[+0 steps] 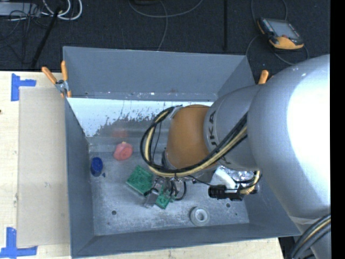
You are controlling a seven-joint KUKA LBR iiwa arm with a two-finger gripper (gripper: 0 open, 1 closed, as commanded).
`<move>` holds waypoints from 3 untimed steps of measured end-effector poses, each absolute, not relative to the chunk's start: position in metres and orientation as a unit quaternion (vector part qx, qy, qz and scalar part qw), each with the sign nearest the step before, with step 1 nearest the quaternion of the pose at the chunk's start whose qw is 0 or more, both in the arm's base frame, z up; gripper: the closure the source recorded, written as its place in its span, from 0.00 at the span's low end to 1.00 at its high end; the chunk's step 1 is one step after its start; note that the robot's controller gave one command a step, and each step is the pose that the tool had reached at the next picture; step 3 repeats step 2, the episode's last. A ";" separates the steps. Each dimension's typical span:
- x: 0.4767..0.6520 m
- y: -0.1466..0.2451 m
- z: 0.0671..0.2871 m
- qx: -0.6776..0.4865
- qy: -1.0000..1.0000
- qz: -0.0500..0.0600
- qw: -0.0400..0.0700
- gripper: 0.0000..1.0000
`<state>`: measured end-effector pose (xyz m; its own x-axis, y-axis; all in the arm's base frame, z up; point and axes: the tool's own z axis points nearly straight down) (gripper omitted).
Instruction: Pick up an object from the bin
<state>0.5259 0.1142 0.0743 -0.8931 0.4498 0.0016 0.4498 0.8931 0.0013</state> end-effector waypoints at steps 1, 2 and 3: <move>0.527 0.114 0.111 -0.231 -0.973 -0.001 -0.001 1.00; 0.527 0.114 0.133 -0.230 -0.973 0.000 0.000 1.00; 0.527 0.114 0.133 -0.230 -0.973 0.000 0.000 1.00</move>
Offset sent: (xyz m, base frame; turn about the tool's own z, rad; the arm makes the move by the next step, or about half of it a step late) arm 0.0000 0.0000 0.0350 0.0000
